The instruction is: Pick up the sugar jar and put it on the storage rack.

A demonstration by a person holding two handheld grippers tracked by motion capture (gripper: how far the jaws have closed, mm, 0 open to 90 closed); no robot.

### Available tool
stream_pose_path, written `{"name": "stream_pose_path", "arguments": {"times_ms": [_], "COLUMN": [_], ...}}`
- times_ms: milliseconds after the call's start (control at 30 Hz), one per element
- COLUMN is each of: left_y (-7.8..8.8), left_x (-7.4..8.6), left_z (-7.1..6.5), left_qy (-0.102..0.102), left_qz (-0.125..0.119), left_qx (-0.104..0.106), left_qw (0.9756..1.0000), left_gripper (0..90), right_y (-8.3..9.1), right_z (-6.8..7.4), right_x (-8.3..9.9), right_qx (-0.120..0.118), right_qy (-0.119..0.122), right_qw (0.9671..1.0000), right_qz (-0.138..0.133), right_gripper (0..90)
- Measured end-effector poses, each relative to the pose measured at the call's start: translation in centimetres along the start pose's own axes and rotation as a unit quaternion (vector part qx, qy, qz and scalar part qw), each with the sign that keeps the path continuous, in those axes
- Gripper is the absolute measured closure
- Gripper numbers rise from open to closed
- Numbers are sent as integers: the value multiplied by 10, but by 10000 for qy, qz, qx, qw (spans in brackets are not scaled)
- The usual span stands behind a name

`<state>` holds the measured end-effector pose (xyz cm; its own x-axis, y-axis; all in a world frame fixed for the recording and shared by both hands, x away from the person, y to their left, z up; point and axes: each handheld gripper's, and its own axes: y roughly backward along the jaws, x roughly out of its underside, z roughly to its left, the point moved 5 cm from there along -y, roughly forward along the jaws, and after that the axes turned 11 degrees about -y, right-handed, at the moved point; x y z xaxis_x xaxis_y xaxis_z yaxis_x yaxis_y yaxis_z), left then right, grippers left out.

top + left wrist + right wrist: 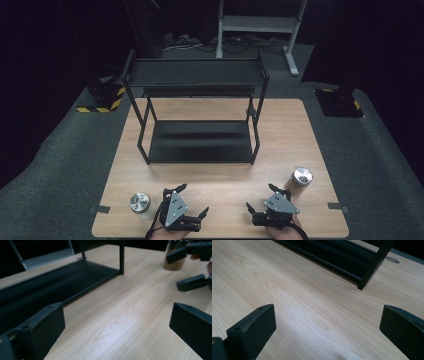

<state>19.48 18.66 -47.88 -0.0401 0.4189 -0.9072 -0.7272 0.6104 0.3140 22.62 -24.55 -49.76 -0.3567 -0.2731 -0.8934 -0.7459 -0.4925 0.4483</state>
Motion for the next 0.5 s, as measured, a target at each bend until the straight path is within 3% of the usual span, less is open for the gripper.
{"name": "stream_pose_path", "arguments": {"times_ms": [200, 500], "left_y": [15, 40], "left_x": [-7, -7], "left_z": [4, 13], "left_qy": [69, 153], "left_qz": [-228, -323], "left_qx": [-55, -353], "left_qw": [9997, 9987], "left_gripper": [4, 4], "right_y": [0, 0], "right_z": [0, 0], "right_x": [0, 0], "right_qx": [-4, -12], "right_qy": [21, 6], "right_qw": [10000, 10000], "right_qz": [9, 19], "right_gripper": [0, 0]}}
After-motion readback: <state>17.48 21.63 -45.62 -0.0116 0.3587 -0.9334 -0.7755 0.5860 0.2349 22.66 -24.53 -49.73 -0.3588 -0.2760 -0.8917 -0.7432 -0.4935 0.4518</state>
